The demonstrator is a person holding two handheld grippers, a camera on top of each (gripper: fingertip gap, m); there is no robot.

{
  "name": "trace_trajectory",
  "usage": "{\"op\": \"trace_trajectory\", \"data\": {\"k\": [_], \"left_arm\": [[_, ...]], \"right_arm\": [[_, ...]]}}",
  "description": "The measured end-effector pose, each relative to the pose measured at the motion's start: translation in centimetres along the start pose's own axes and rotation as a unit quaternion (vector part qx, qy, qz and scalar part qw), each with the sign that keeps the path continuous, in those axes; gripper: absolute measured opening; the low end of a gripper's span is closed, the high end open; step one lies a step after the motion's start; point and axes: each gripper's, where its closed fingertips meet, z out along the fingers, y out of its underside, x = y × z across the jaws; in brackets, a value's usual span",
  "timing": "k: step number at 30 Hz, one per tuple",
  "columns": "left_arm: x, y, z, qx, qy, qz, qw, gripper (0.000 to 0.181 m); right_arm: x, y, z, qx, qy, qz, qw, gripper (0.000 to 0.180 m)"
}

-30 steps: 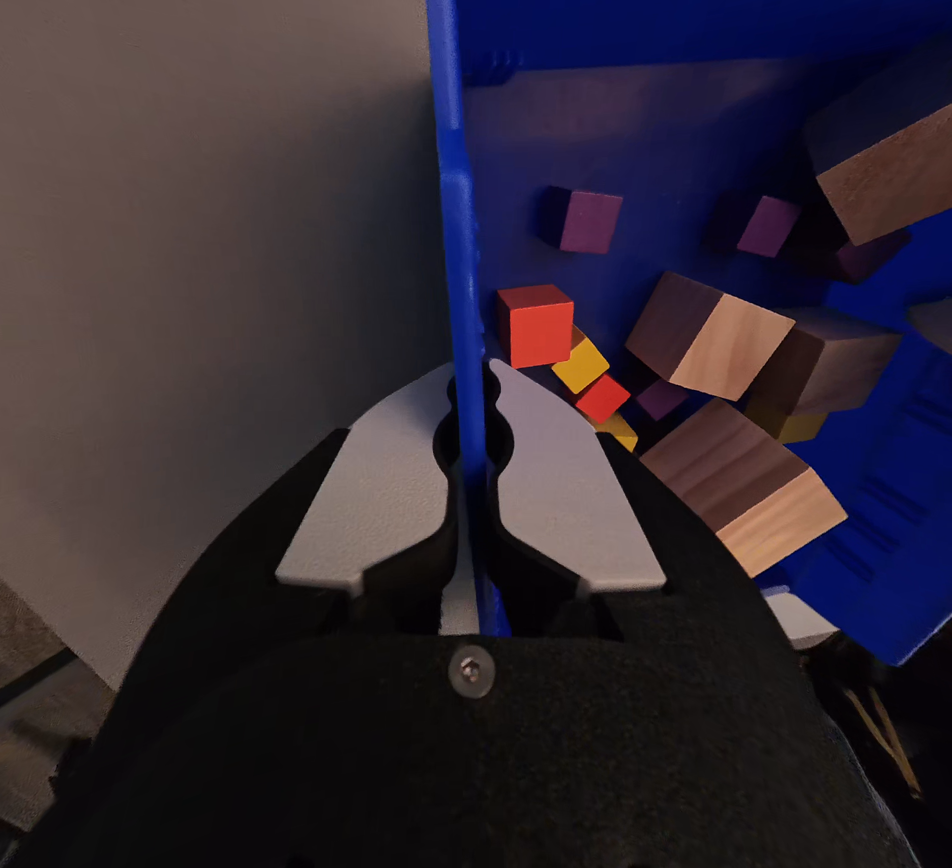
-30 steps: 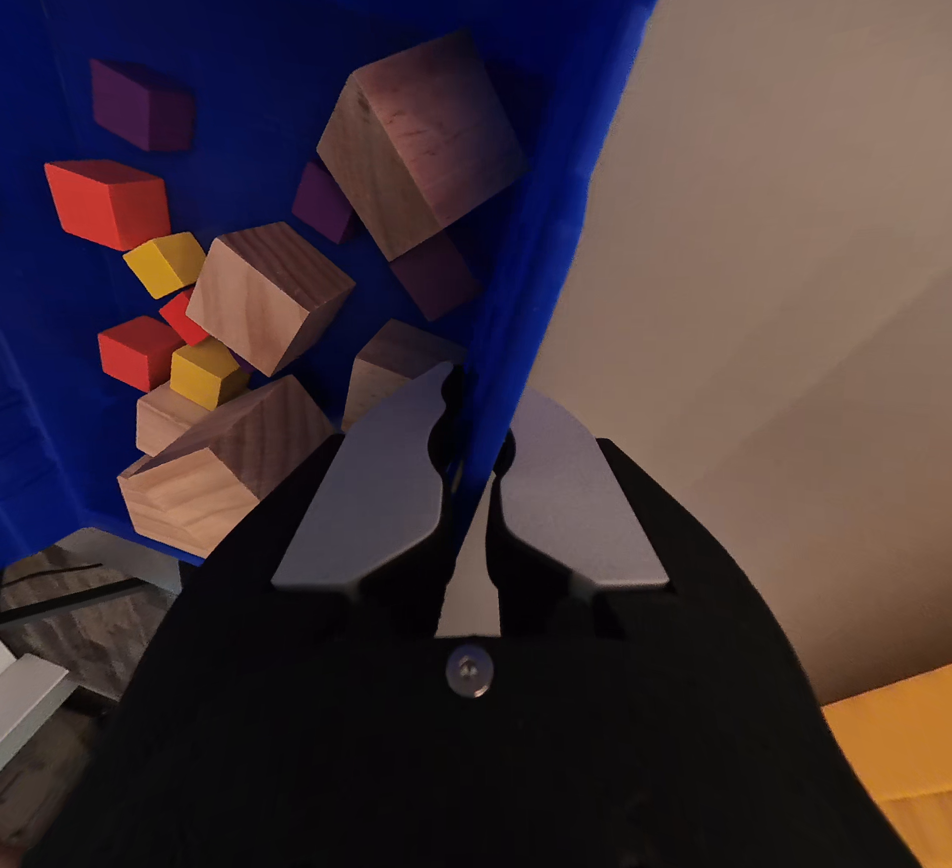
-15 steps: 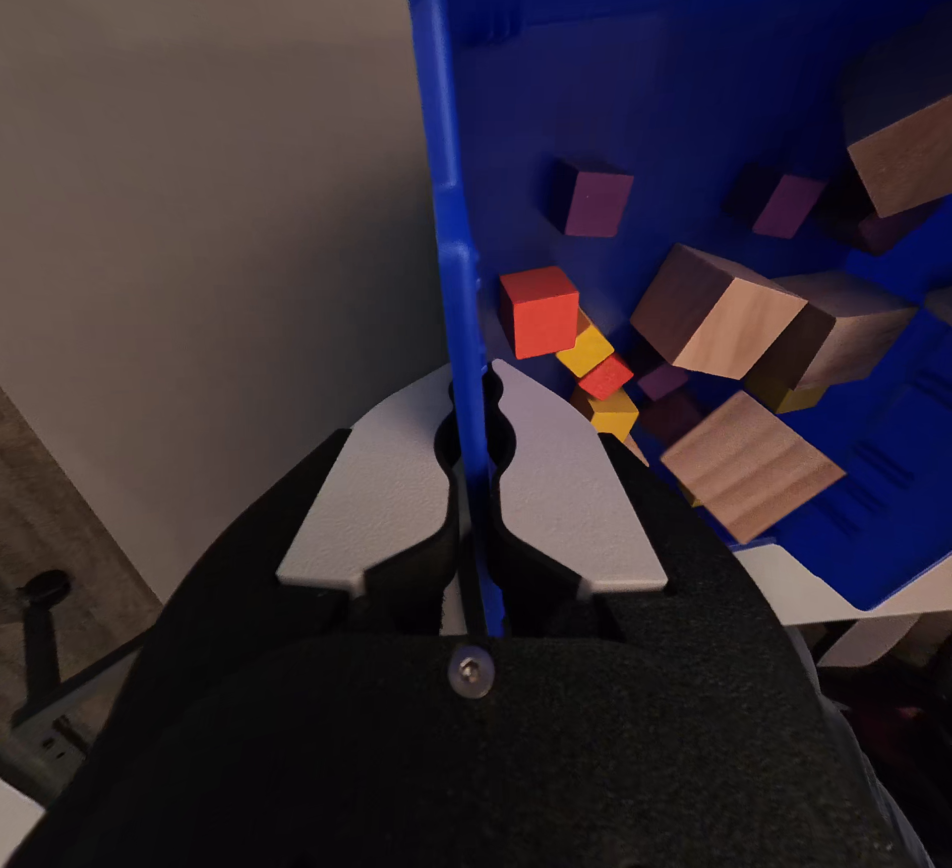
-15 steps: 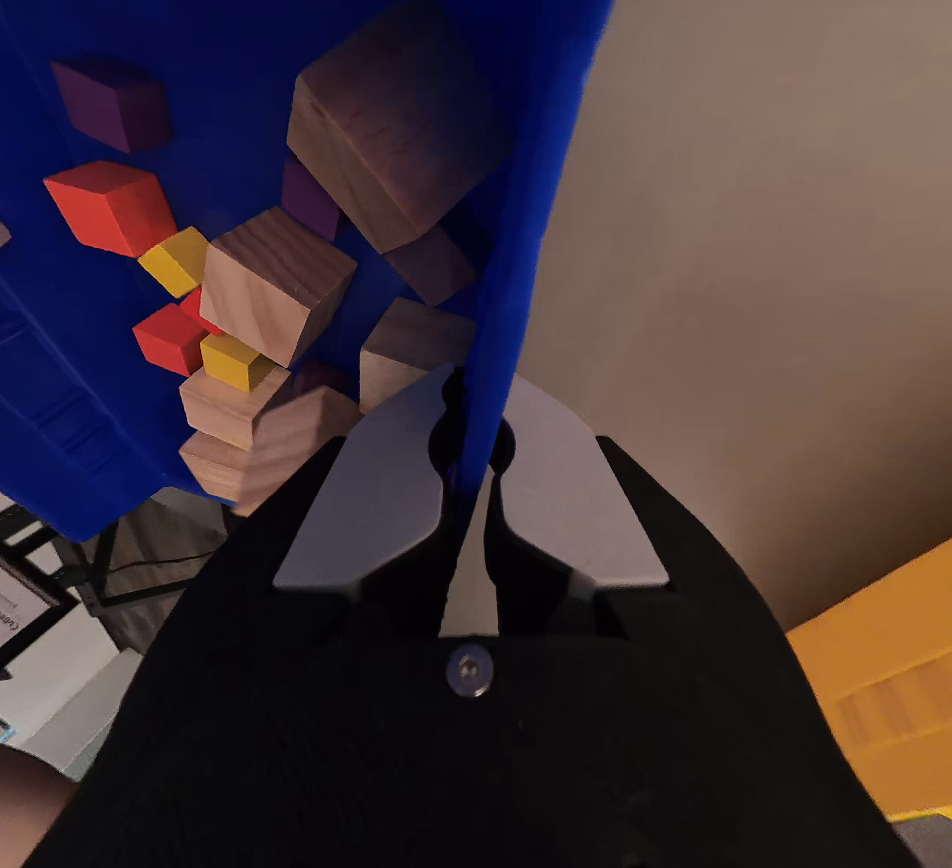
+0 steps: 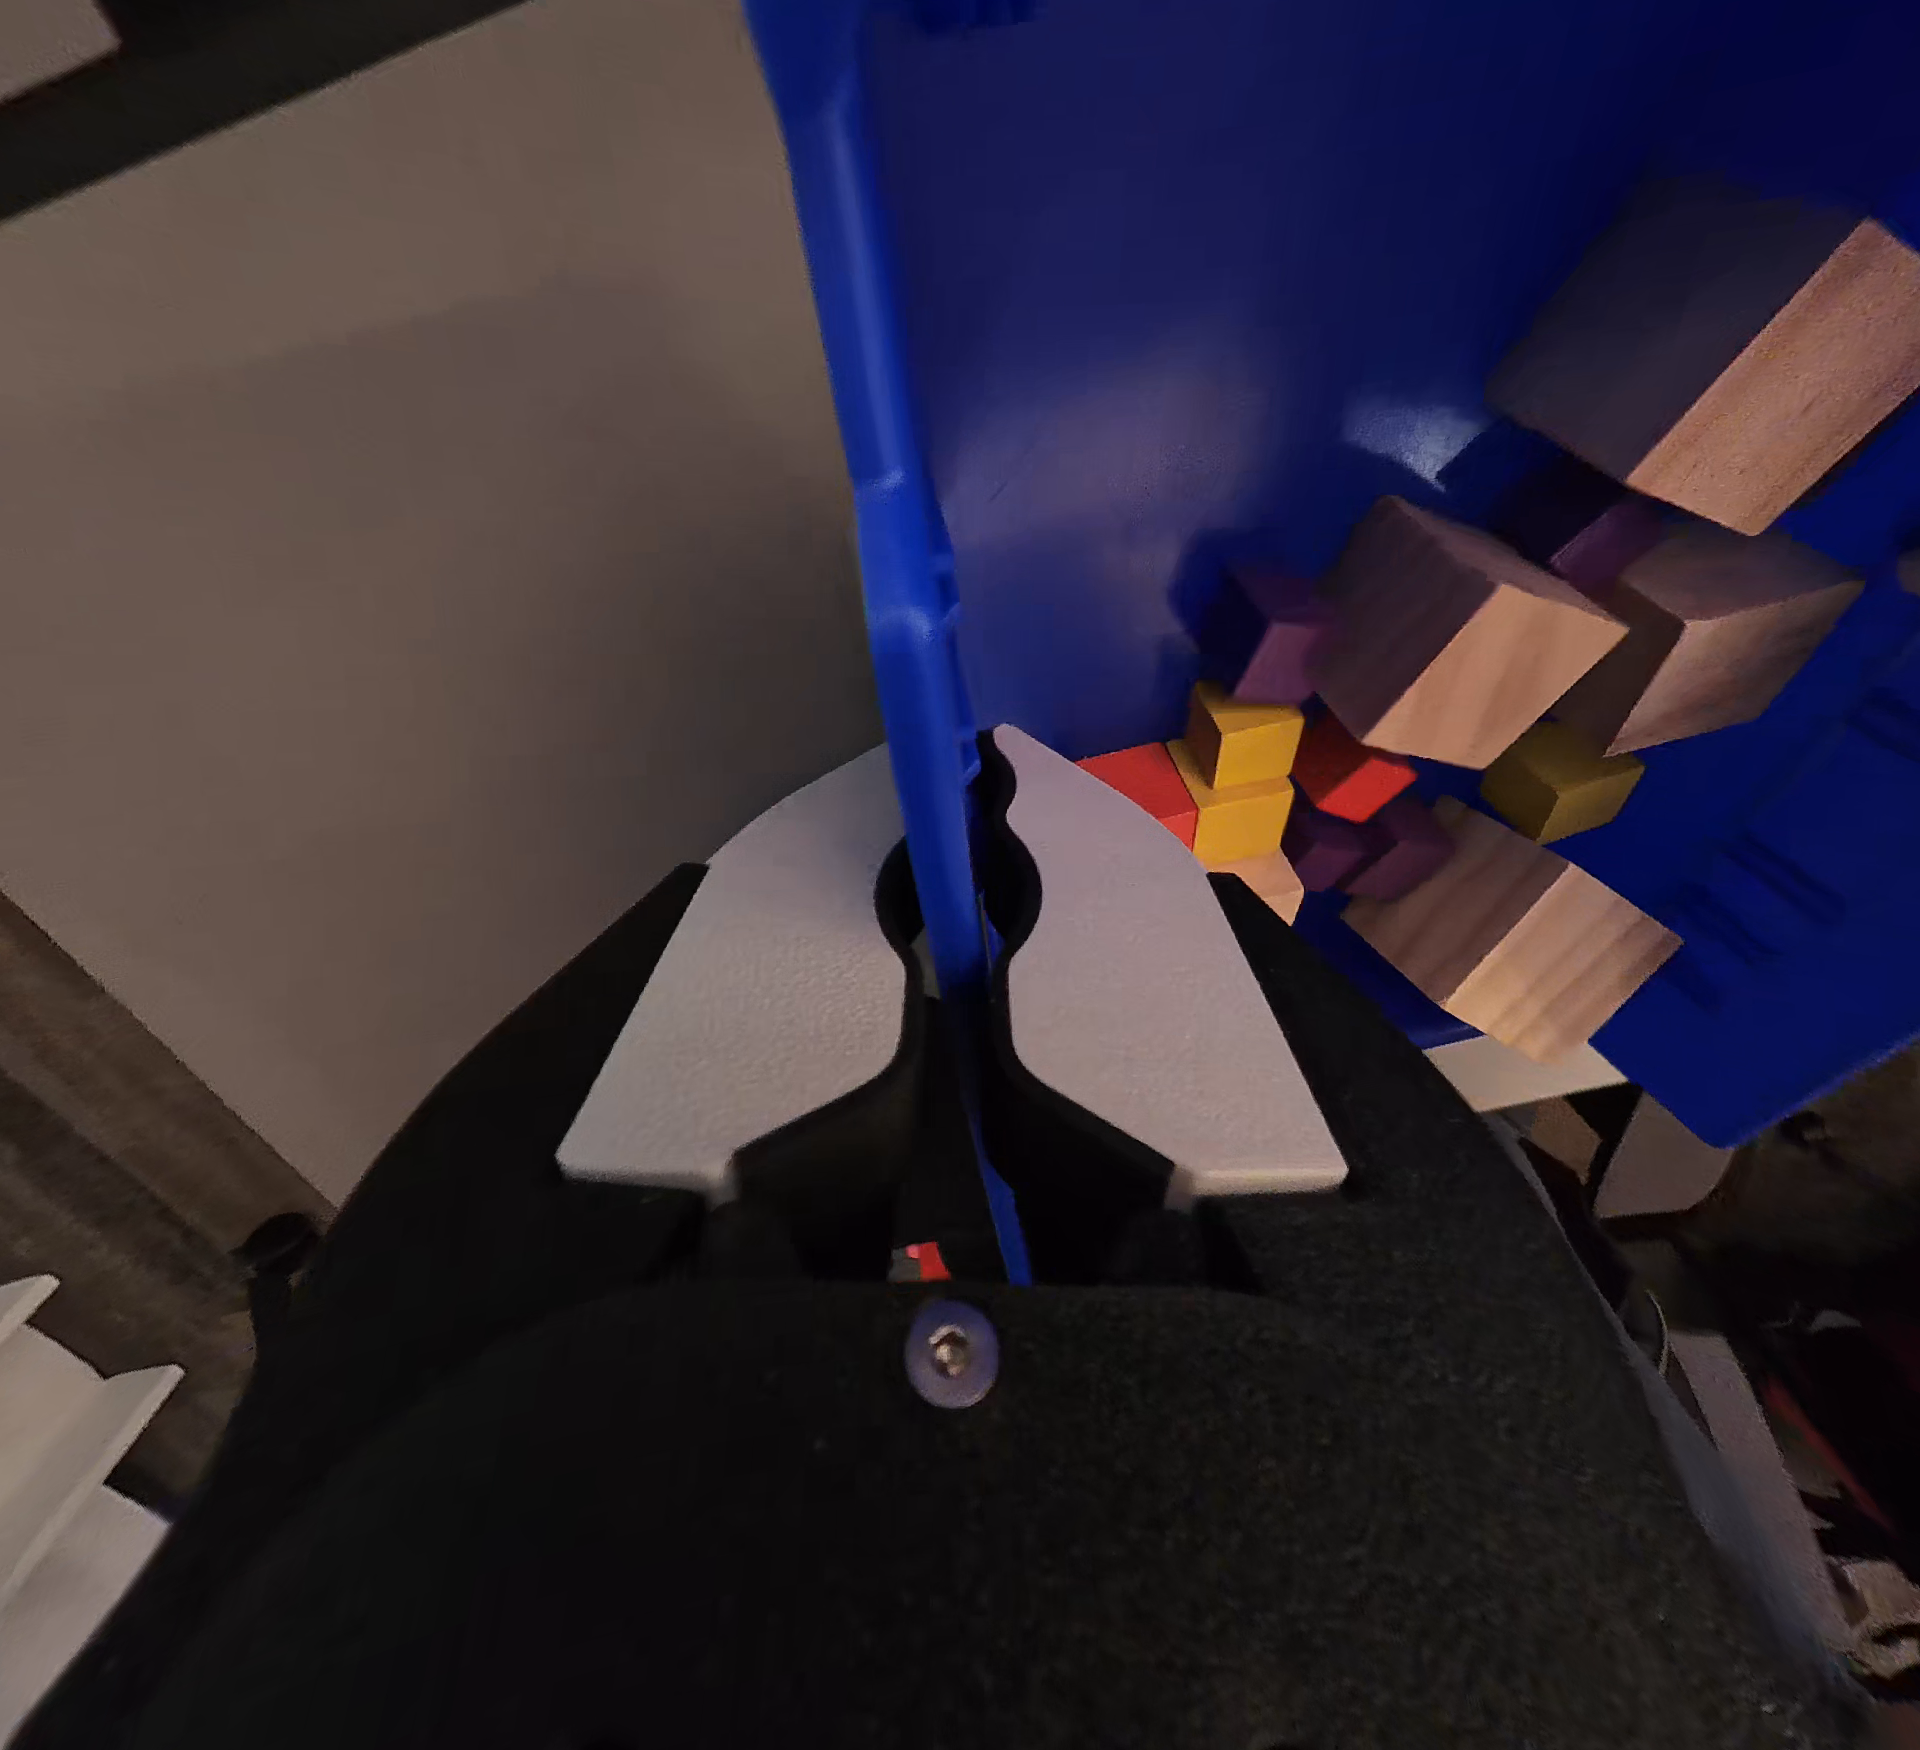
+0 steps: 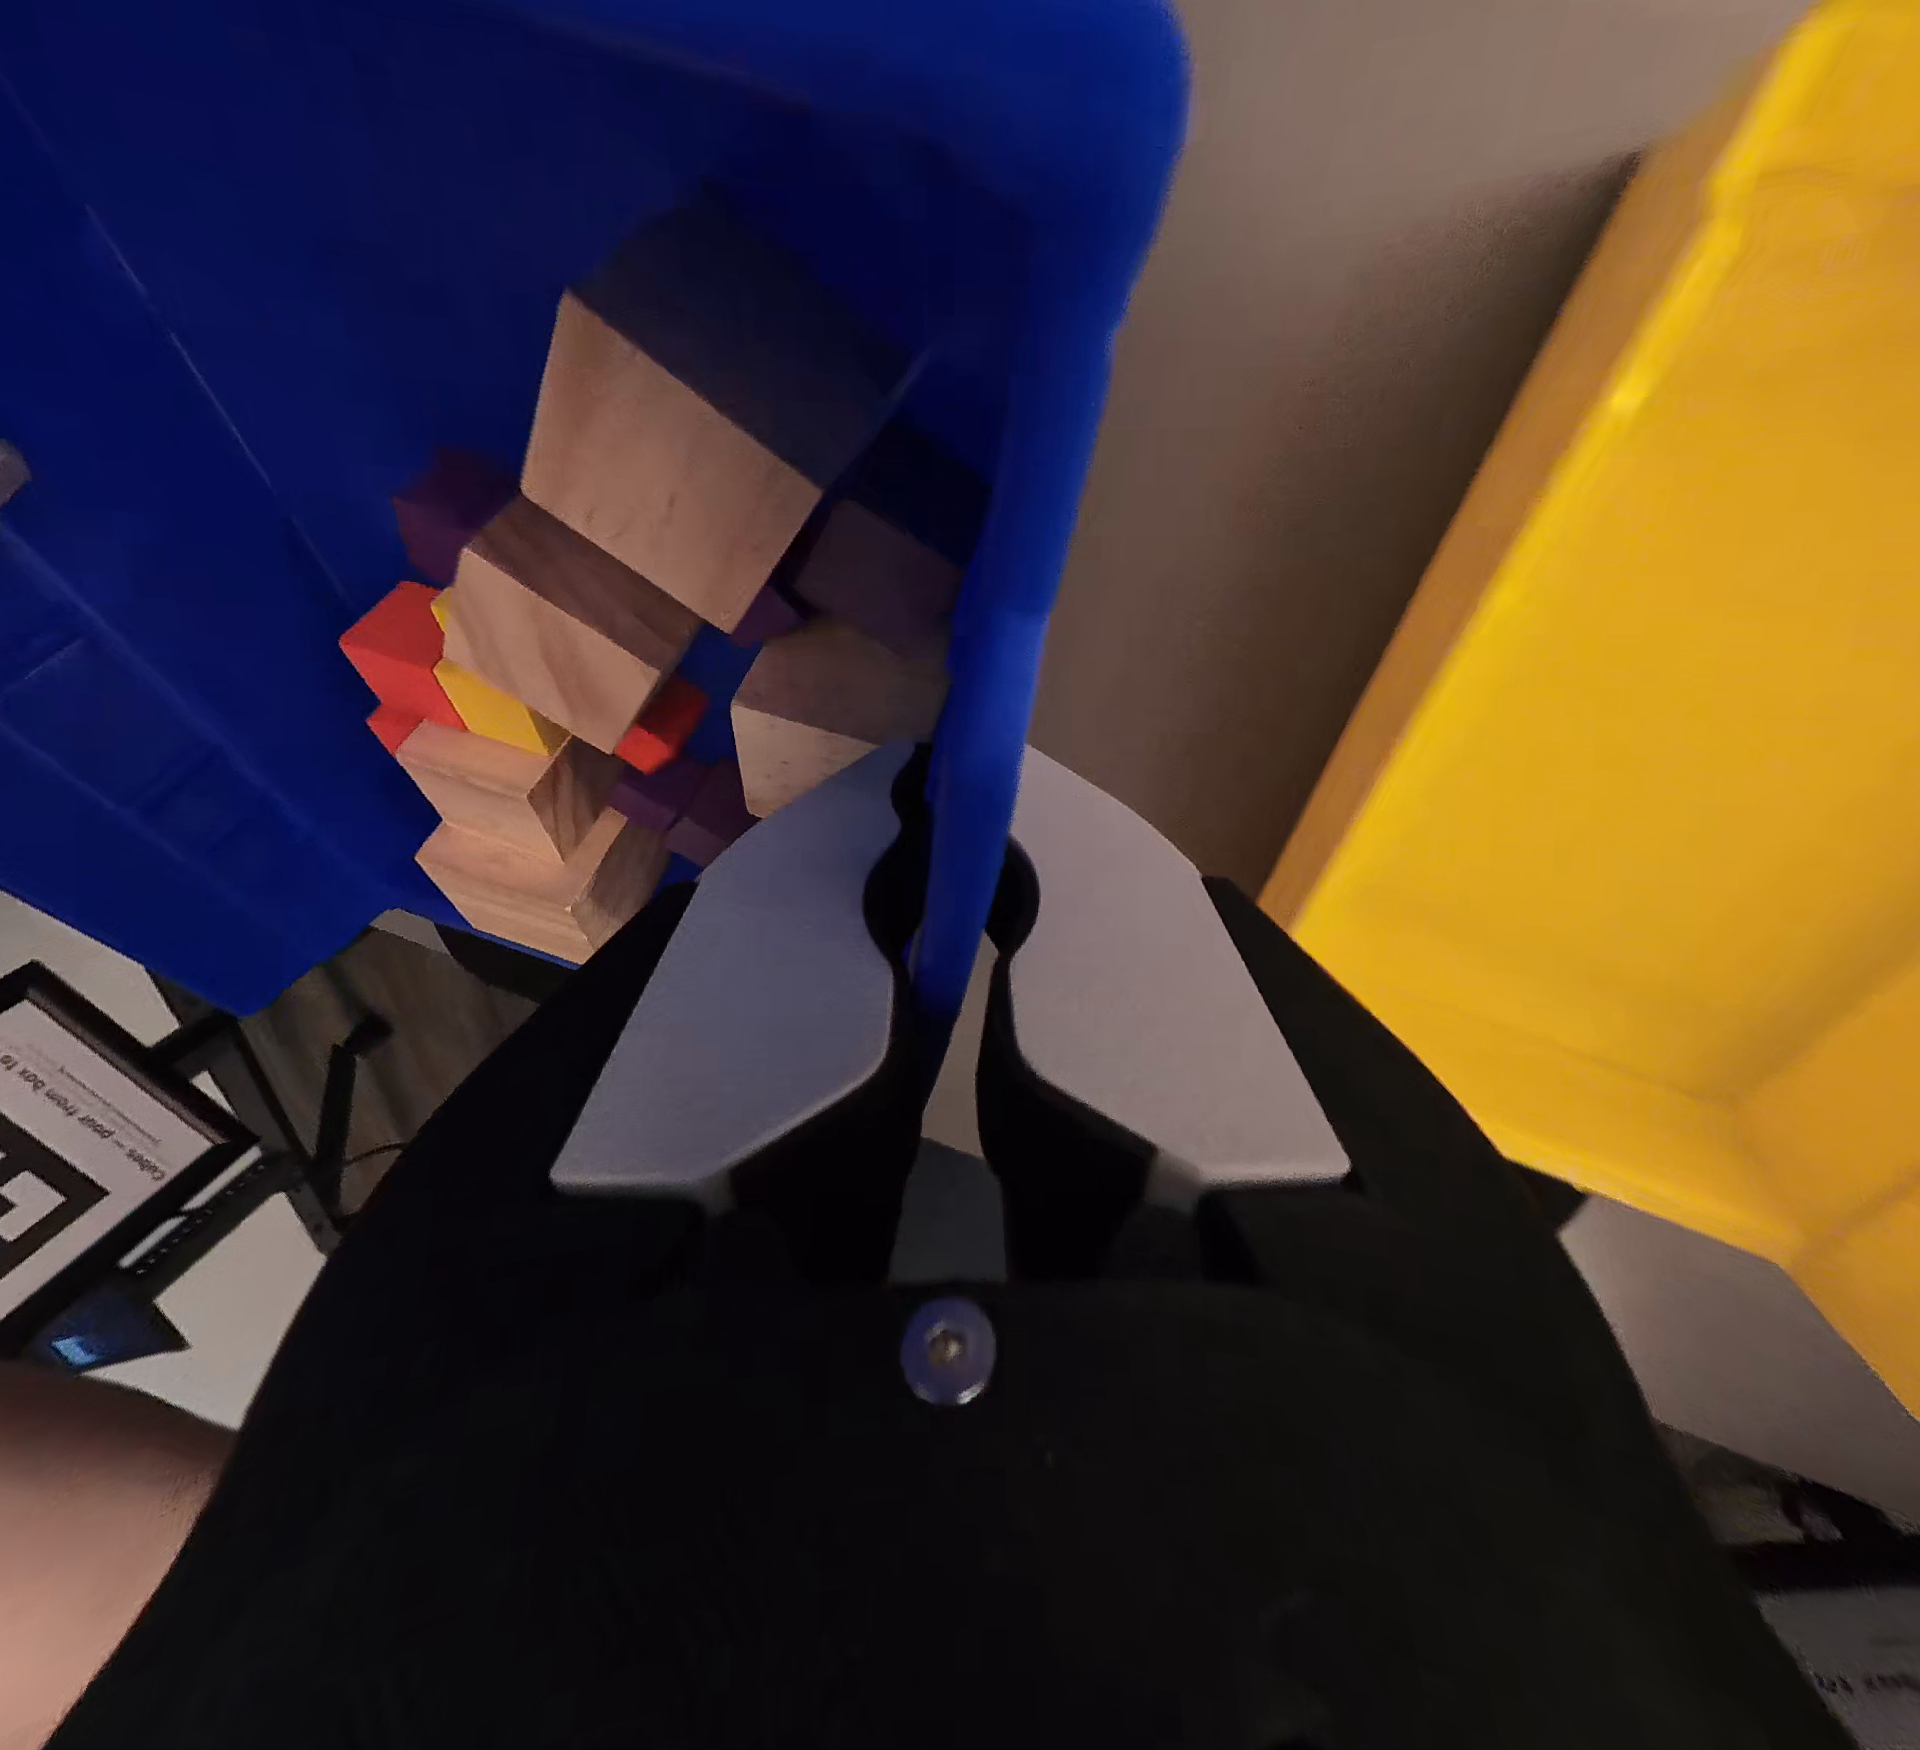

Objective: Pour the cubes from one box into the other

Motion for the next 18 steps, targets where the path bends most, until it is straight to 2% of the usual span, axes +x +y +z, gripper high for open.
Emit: {"op": "trace_trajectory", "data": {"k": [8,18], "left_arm": [[8.7,-5.4,-3.6,0.025,0.004,0.052,0.998,0.006],[21.0,-11.8,-5.6,0.073,0.026,0.129,0.989,0.006]], "right_arm": [[7.4,0.1,-7.3,0.034,0.008,0.034,0.999,0.007],[18.3,1.4,-14.7,0.094,0.039,0.086,0.991,0.007]]}}
